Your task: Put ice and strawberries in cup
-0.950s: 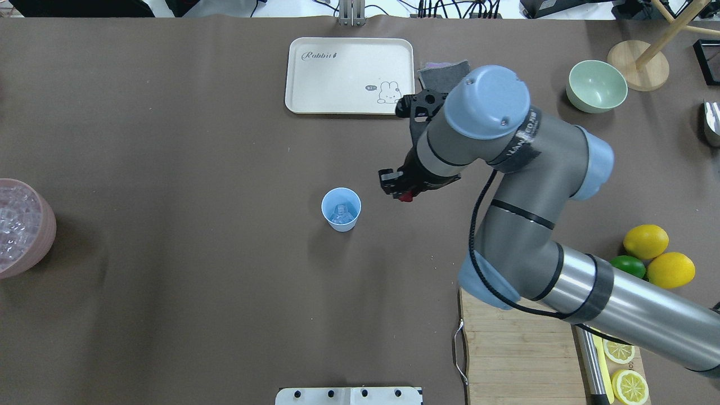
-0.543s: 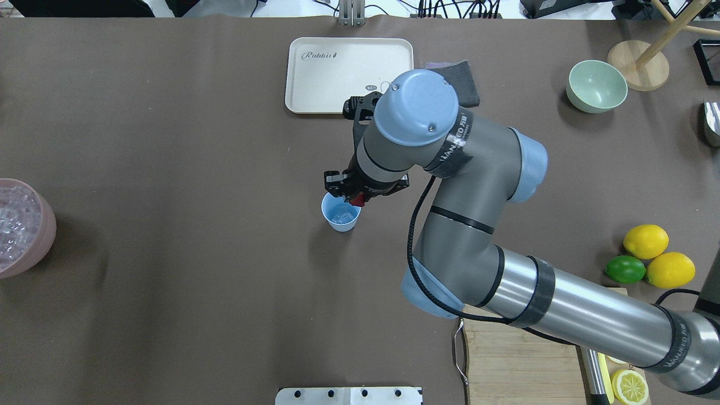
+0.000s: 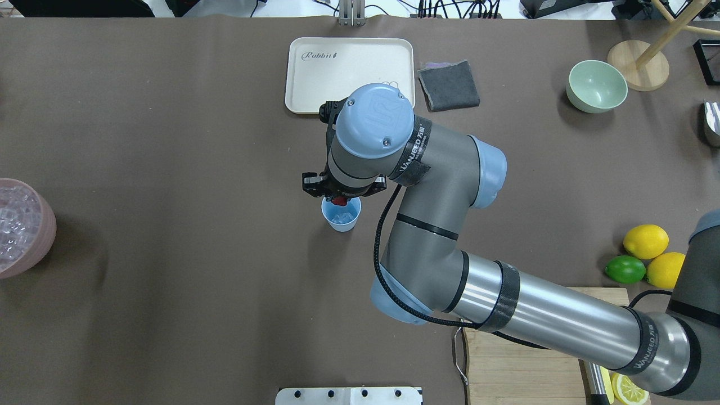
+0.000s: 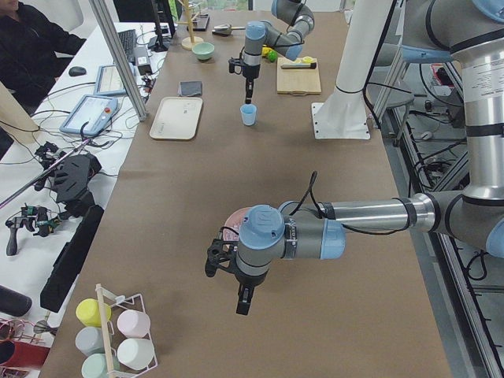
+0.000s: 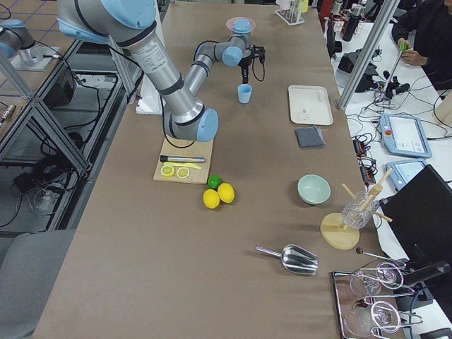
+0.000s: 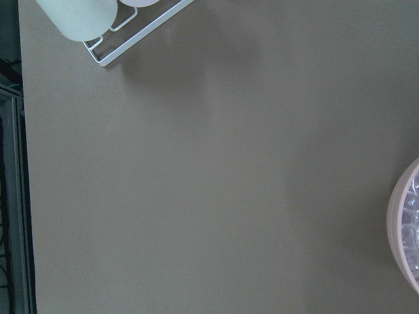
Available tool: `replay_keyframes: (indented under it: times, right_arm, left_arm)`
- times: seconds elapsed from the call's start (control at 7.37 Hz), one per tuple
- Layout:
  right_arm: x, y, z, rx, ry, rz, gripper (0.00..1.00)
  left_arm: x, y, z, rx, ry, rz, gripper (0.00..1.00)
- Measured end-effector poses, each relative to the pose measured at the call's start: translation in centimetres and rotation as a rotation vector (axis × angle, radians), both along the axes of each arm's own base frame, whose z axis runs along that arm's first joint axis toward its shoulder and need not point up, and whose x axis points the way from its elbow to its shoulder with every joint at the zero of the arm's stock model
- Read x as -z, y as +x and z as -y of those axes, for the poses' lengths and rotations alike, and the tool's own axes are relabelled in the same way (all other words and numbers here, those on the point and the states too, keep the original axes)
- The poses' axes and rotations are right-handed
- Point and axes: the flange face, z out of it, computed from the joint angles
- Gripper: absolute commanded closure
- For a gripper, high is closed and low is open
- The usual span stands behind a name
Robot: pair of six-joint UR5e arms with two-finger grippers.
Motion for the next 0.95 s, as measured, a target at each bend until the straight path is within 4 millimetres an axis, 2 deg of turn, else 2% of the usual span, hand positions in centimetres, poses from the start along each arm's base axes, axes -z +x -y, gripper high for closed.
replay_keyframes:
  times: [0.27,0.41,0.54,0.68,0.81,0.95]
  right_arm:
    - [0.0,-1.0,-0.1,-0.027,-0.016,-0.010,0.00]
    - [0.2,-1.1,-0.1,-0.034,-0.013,-0.010,0.00]
    - [0.4,-0.2,0.4,-0.043,-0.009,-0.004,0.00]
    - [-0.2,2.2,1.8,-0.053,-0.011,-0.003,0.00]
    - [-2.5,6.2,4.0,-0.043,-0.011,-0.013,0.00]
    - [-6.4,12.2,6.7,-0.009,0.000,-0.028,0.00]
  left_arm:
    - [0.1,0.0,0.0,0.002,0.000,0.000,0.03]
    - [0.1,0.0,0.0,0.002,0.000,-0.001,0.03]
    - [0.0,0.0,0.0,0.002,-0.002,-0.001,0.03]
    - [-0.1,0.0,0.2,0.006,-0.006,-0.001,0.03]
    - [0.1,-0.1,0.8,0.021,-0.014,-0.003,0.03]
    - [0.4,-0.3,1.4,0.038,-0.017,-0.005,0.03]
